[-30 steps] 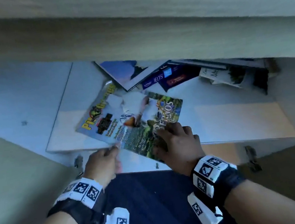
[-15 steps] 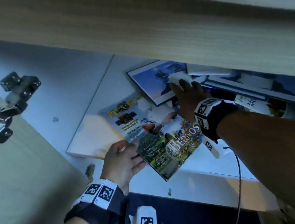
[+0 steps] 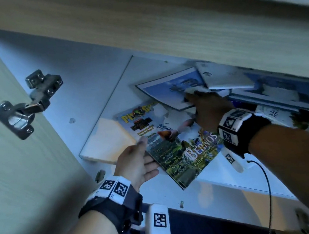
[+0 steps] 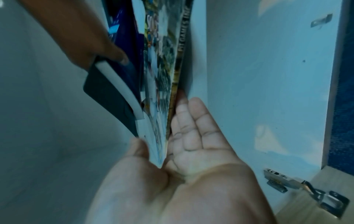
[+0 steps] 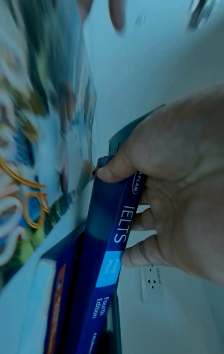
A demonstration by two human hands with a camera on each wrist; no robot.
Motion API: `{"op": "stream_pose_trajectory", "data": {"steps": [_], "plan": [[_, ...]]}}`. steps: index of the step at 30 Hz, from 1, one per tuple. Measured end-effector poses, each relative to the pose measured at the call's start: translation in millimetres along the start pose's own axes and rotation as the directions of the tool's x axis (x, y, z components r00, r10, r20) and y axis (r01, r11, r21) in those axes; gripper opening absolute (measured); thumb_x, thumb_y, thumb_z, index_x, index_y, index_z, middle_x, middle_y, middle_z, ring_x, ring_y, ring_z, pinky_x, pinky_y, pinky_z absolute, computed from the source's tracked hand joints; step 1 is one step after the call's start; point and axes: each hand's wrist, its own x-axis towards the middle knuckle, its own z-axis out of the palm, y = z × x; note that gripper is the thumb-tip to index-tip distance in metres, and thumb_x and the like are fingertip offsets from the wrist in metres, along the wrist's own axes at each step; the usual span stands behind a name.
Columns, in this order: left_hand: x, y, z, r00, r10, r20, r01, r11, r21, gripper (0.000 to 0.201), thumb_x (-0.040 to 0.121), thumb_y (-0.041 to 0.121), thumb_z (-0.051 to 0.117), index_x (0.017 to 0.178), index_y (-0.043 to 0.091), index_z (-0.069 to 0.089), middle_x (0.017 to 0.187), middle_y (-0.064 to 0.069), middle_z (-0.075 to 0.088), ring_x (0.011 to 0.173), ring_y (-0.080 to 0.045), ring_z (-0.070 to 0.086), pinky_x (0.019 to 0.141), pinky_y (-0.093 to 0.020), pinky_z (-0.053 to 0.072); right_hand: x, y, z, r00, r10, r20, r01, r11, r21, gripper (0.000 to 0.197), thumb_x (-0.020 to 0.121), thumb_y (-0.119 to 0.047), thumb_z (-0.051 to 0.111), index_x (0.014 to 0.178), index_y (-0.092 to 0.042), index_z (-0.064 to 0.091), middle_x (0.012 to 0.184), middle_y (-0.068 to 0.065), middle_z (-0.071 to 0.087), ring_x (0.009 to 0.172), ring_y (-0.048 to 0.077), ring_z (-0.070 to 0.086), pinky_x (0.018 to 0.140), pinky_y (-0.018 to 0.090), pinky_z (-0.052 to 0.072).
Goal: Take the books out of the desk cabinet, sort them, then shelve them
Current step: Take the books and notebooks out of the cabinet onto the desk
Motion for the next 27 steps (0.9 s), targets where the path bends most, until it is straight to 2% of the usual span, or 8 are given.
{"op": "stream_pose_trajectory", "data": {"steps": [4, 8, 11, 14, 16, 18, 23, 27], "plan": [[-7.7, -6.8, -0.1, 0.997, -0.033, 0.072, 0.046, 0.983, -0.178, 0.106, 0.069, 0.084, 0.059, 0.148, 0.014, 0.044, 0.138, -0.026, 0.059, 0.112, -0.037, 0.068, 0.086, -0.042, 0.060, -91.1, -23.7, 15.8, 0.994, -0.105, 0.022, 0.103, 0.993, 0.049, 0.081, 0.083, -0.031, 0.049, 0.160, -0.030, 0.026, 0.161, 0.009, 0.040, 0.144, 0.041, 0.039, 0.113, 0.058, 0.039], [-21.8, -26.9, 6.2, 0.999, -0.001, -0.036, -0.008, 0.971, -0.241, 0.044, 0.078, 0.048, 0.081, 0.109, 0.019, 0.069, 0.102, -0.006, 0.071, 0.090, -0.030, 0.070, 0.088, -0.046, 0.058, -159.9, -48.8, 33.4, 0.980, -0.201, -0.005, 0.201, 0.977, 0.077, 0.077, 0.085, -0.025, 0.050, 0.159, -0.032, 0.028, 0.163, 0.006, 0.040, 0.148, 0.042, 0.036, 0.113, 0.065, 0.037], [-28.0, -46.1, -3.2, 0.986, 0.090, -0.143, -0.106, 0.988, -0.113, 0.021, 0.070, 0.032, 0.090, 0.086, 0.022, 0.080, 0.097, -0.001, 0.079, 0.097, -0.029, 0.073, 0.097, -0.055, 0.055, -174.2, -41.6, 16.4, 0.887, -0.460, 0.042, 0.446, 0.876, 0.181, 0.072, 0.084, -0.032, 0.059, 0.154, -0.035, 0.041, 0.160, 0.001, 0.044, 0.149, 0.028, 0.032, 0.122, 0.050, 0.033], [-28.7, -52.3, -9.5, 0.990, 0.077, -0.121, -0.091, 0.990, -0.112, 0.012, 0.076, 0.024, 0.087, 0.083, 0.018, 0.079, 0.098, 0.003, 0.078, 0.084, -0.018, 0.070, 0.074, -0.033, 0.056, -141.0, -8.1, -4.0, 0.962, -0.267, 0.054, 0.207, 0.846, 0.491, 0.066, 0.088, -0.041, 0.057, 0.153, -0.033, 0.045, 0.160, 0.000, 0.042, 0.142, 0.022, 0.042, 0.118, 0.046, 0.037], [-29.2, -53.7, -7.0, 0.991, 0.072, -0.110, -0.087, 0.987, -0.136, 0.007, 0.083, 0.021, 0.081, 0.084, 0.019, 0.075, 0.093, 0.005, 0.074, 0.068, -0.012, 0.065, 0.057, -0.024, 0.049, -107.4, 14.8, -5.4, 1.000, 0.008, 0.021, -0.016, 0.916, 0.401, 0.080, 0.083, -0.064, 0.044, 0.158, -0.038, 0.030, 0.167, 0.003, 0.029, 0.150, 0.031, 0.031, 0.120, 0.055, 0.031], [-32.0, -52.5, -5.1, 0.993, 0.049, -0.106, -0.066, 0.985, -0.162, 0.008, 0.084, 0.024, 0.081, 0.082, 0.021, 0.073, 0.092, 0.002, 0.072, 0.067, -0.015, 0.064, 0.060, -0.024, 0.051, -86.9, 19.2, 4.6, 0.968, 0.138, 0.212, -0.187, 0.954, 0.233, 0.087, 0.083, -0.078, 0.034, 0.159, -0.046, 0.007, 0.173, 0.000, 0.003, 0.158, 0.033, 0.007, 0.123, 0.065, 0.014], [-18.8, -57.8, -10.2, 0.996, -0.074, -0.044, 0.057, 0.950, -0.308, 0.061, 0.045, 0.065, 0.095, 0.086, 0.024, 0.076, 0.108, 0.001, 0.058, 0.097, -0.026, 0.056, 0.097, -0.062, 0.046, -115.8, -46.7, 18.8, 0.961, -0.097, 0.257, 0.044, 0.978, 0.206, 0.075, 0.091, -0.077, 0.032, 0.157, -0.052, 0.007, 0.173, -0.005, -0.006, 0.159, 0.028, -0.007, 0.118, 0.075, 0.005], [-24.2, -57.8, -7.0, 1.000, -0.021, 0.019, 0.026, 0.943, -0.333, 0.071, 0.052, 0.046, 0.098, 0.114, 0.022, 0.074, 0.119, -0.012, 0.074, 0.110, -0.035, 0.068, 0.102, -0.062, 0.047, -147.7, -75.4, 18.9, 0.942, -0.263, 0.210, 0.178, 0.919, 0.353, 0.068, 0.089, -0.074, 0.033, 0.153, -0.056, 0.022, 0.172, -0.014, 0.007, 0.159, 0.017, -0.002, 0.116, 0.076, 0.003]]}}
